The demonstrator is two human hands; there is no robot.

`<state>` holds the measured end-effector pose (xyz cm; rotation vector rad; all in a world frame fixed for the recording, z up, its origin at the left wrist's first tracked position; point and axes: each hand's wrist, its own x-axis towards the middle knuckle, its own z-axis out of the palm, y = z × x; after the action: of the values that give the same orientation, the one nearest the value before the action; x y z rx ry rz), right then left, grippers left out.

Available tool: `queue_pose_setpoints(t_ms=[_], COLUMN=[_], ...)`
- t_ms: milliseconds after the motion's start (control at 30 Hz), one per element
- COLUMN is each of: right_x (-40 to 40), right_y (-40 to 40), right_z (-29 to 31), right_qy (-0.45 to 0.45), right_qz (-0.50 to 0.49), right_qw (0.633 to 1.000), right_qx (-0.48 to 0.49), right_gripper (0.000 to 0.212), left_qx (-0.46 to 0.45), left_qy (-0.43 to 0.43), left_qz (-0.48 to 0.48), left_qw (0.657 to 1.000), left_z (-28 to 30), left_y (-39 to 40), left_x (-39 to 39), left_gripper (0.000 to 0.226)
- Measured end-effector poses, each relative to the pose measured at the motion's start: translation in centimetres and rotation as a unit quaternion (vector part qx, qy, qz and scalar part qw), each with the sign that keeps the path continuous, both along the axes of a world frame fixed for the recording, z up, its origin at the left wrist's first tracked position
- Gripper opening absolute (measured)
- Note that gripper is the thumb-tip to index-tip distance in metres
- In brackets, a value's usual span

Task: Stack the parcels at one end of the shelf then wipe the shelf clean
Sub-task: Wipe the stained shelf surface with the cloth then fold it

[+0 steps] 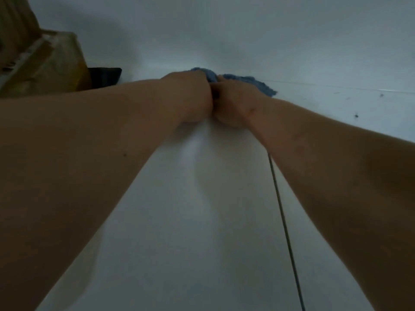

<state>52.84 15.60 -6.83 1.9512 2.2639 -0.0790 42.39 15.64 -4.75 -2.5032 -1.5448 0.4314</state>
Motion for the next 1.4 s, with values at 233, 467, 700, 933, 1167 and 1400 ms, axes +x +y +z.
queue_pose_setpoints(t_ms=[233, 467, 700, 933, 1167, 1400], right_x=[3.6, 2.0, -0.3, -4.4, -5.2, -3.2], right_y=[-2.0, -6.0, -11.5, -17.2, -21.7, -28.8], right_z=[0.3, 0.5, 0.0, 0.4, 0.1, 0.1], right_qy=[0.038, 0.022, 0.068, 0.128, 0.147, 0.168], right_qz=[-0.049, -0.048, -0.063, -0.053, -0.033, -0.028], right_qw=[0.998, 0.998, 0.995, 0.990, 0.988, 0.983], right_qx=[0.025, 0.031, 0.026, -0.005, -0.036, -0.075], right_gripper=[0.051, 0.044, 0.049, 0.053, 0.053, 0.052], left_qx=[-0.014, 0.008, 0.021, 0.005, -0.028, -0.057], left_qy=[-0.039, -0.038, -0.036, -0.040, -0.093, -0.129], left_qz=[-0.034, -0.069, -0.096, -0.074, -0.052, -0.009], left_qw=[0.999, 0.997, 0.995, 0.996, 0.994, 0.990], left_z=[0.3, -0.4, 0.0, -0.3, -0.7, -0.8], left_y=[1.2, -1.7, -6.6, -11.3, -16.7, -23.9], left_x=[2.4, 0.9, -1.5, -6.1, -8.0, -6.6], left_gripper=[0.034, 0.030, 0.033, 0.029, 0.032, 0.029])
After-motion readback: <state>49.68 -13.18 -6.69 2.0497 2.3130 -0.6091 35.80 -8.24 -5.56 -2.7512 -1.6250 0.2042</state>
